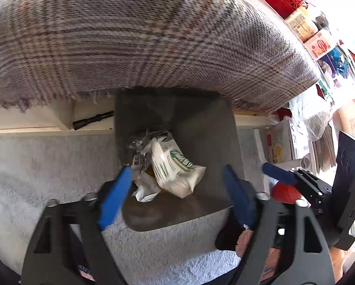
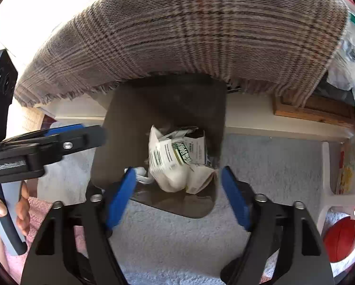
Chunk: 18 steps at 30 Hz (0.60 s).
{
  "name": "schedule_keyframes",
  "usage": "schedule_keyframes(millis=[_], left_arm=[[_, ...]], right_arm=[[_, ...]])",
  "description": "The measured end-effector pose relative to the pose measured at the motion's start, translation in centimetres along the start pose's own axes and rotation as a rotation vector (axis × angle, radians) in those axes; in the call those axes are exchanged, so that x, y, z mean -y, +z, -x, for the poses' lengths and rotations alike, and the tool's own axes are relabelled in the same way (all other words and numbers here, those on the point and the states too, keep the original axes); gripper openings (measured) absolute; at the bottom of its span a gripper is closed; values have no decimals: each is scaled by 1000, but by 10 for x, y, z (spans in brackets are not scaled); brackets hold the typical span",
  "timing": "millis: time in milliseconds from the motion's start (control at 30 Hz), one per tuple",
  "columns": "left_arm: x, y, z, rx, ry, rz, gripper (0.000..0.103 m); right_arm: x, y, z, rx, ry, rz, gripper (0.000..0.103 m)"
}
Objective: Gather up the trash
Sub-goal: 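Carry the sachet and box to the bin and open both tools, then grasp the white stick with the left tool while the right tool grasps the blue-white wrapper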
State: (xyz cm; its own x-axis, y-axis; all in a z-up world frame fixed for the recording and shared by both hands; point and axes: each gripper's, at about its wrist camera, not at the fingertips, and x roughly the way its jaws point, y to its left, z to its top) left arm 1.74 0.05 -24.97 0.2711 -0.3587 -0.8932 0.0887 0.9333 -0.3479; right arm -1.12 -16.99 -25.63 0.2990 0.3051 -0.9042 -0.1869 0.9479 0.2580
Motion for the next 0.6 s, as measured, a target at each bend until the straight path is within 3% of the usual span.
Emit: schedule_keyframes(millis=[100, 200, 400, 600], left_arm=[[-1, -3, 9, 10, 8, 7, 94], [2, -3, 24, 25, 25, -12, 95], [19, 10, 69, 92, 66, -70, 95], [25, 37, 109, 149, 69, -77, 95]], right_arm=[[7, -1, 6, 6, 1, -23, 94], [10, 1, 16, 8, 15, -43, 98], [3, 24, 60, 78, -20, -20, 99], [8, 72, 117, 164, -9, -45, 99]])
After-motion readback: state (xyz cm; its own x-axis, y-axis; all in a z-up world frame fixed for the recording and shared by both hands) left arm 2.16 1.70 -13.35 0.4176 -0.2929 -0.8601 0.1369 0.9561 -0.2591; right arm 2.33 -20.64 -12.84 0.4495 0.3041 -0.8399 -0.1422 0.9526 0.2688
